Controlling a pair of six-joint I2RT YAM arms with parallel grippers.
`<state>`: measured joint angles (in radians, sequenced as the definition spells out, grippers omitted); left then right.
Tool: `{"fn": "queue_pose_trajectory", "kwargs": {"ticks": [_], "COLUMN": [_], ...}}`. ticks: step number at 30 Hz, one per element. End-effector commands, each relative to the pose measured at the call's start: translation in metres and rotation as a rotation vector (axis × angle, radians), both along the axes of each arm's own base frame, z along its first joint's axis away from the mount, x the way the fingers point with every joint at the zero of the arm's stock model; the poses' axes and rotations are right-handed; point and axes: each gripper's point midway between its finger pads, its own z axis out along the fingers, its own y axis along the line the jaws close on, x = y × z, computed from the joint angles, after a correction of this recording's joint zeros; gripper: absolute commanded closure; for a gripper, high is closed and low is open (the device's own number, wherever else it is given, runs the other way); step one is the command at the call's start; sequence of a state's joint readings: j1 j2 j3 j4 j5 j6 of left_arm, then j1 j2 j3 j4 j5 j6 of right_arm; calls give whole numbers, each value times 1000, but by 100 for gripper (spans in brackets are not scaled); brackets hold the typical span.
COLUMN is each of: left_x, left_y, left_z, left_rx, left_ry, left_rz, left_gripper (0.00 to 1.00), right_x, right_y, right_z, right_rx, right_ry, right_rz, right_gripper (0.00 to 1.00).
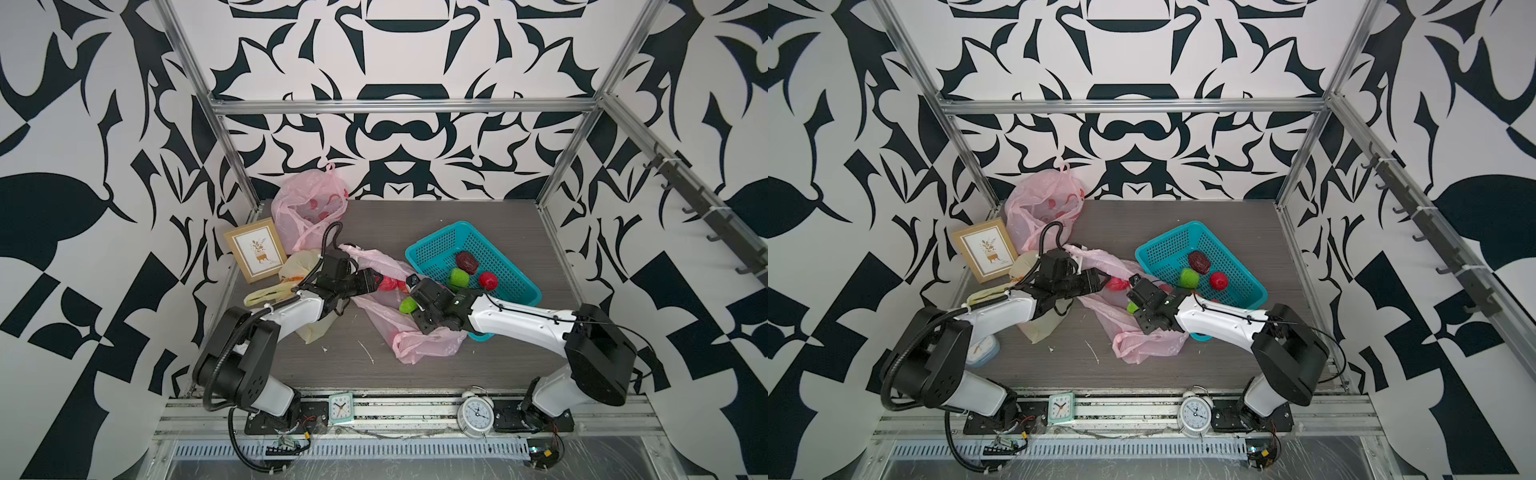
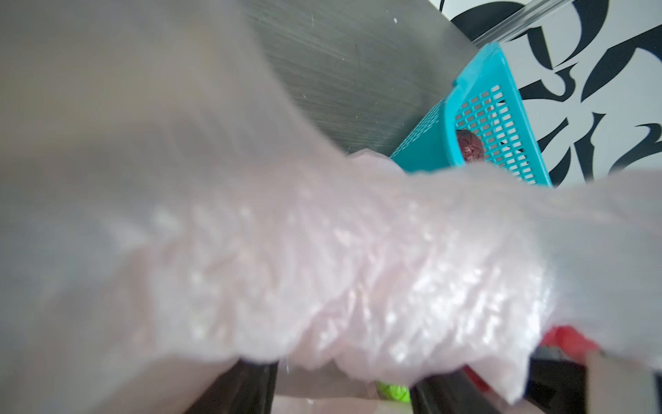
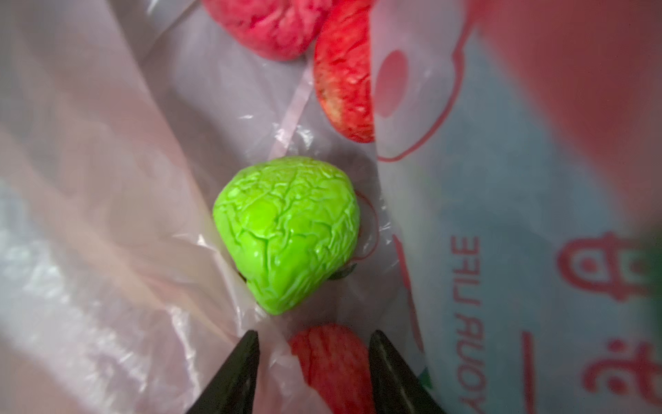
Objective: Untie the knot of a plastic bag & take out the apple
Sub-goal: Untie the plastic bag at the center of the board.
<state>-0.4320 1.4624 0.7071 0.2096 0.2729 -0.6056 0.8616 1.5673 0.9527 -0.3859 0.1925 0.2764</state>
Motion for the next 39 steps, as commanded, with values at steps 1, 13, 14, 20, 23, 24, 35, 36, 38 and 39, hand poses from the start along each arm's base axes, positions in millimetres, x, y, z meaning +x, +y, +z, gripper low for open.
{"fn": "queue_pose_trajectory", "kwargs": {"ticks": [1,13,14,20,23,24,35,36,38,39], "left_x": [-6,-39,-43,-63,-69,-69,-62,-60,-59,-58], "left_y": [16,4,4,-3,-3,-2,12,13,12,11], "left_z": [-3,-16,-18,-27,-29,-29,21,28,38,42], "left_rx": [52,5,4,-5,-9,-12,16,23,29,31], "left_ry": [3,87,94,133,141,139,-15,-33,-55,-64], "left_rz": [42,-8,-7,-23,-16,-9,32,28,18,11], "left_gripper": [41,42,42,42,42,42,31,31,29,29], "right_x": [32,116,120,99,77,71,64,64,67,68], "right_y": [0,65,71,90,87,86,105,107,111,112], "right_z": [6,31,36,56,56,55,58,57,54,52], "right_rx": [-9,-17,-3,109,179,202,352,344,331,325], "right_ry": [-87,-233,-246,-175,-92,-69,-19,-22,-28,-26], "right_rz": [-14,133,149,260,240,229,143,145,143,138], "right_gripper": [47,46,46,46,46,46,38,38,38,38]}}
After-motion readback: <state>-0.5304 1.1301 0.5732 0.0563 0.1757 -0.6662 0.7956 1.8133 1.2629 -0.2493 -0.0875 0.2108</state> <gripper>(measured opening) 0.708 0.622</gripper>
